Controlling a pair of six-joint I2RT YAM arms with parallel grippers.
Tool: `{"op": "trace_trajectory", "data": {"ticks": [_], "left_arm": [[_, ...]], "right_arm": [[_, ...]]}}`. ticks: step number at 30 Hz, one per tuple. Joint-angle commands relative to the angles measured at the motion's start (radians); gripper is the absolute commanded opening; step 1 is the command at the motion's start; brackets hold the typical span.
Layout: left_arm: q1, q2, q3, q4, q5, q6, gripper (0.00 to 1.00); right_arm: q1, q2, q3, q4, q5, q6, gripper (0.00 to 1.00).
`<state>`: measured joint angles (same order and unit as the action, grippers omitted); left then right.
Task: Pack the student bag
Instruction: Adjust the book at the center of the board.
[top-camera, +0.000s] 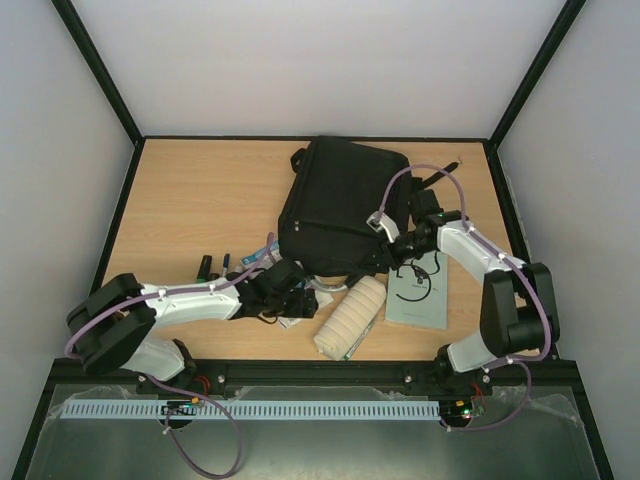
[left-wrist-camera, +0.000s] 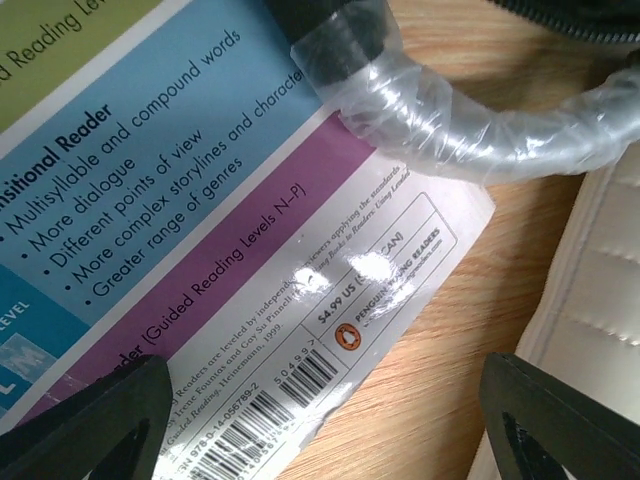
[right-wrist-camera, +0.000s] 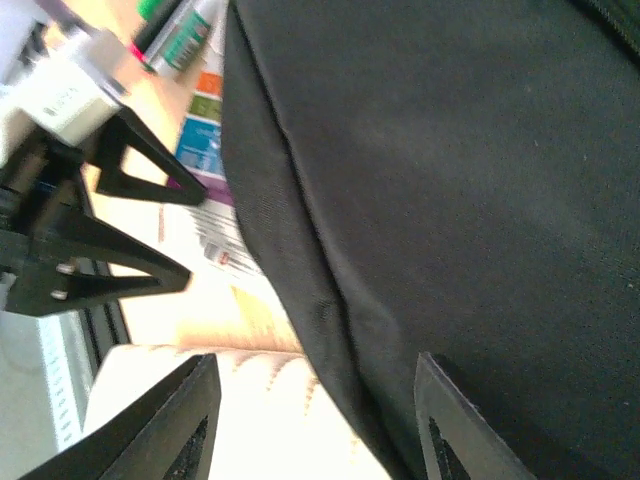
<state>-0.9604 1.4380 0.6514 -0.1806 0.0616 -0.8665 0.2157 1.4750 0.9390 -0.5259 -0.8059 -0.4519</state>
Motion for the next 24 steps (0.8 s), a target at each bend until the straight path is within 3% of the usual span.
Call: {"op": "trace_trajectory", "data": {"ticks": [1,5,8,13,24], "left_arm": [[0.042,0.04,-0.112,-0.151,-0.018,-0.079,0.88],[0.056,0.012,-0.167,-0.181,0.003,-0.113,0.88],[0.056,-0.016,-0.21,-0.205,0.005,-0.154,0.88],[0.067,-0.083,-0.274,-0.245,-0.025,-0.205,0.89],[0.152,-0.262,-0.305,-0.342,-0.061,-0.205,0.92]], "right_arm": [[0.022,0.075,0.031,-0.012,0.114,0.064,0.52],[0.015,0.183,0.093,0.044,0.409,0.231,0.4],[-0.012,0.258,0.145,0.072,0.544,0.273,0.4],[-0.024,0.337,0.219,0.092,0.636,0.299,0.42],[-0.033,0.344,0.227,0.116,0.67,0.299,0.45]]}}
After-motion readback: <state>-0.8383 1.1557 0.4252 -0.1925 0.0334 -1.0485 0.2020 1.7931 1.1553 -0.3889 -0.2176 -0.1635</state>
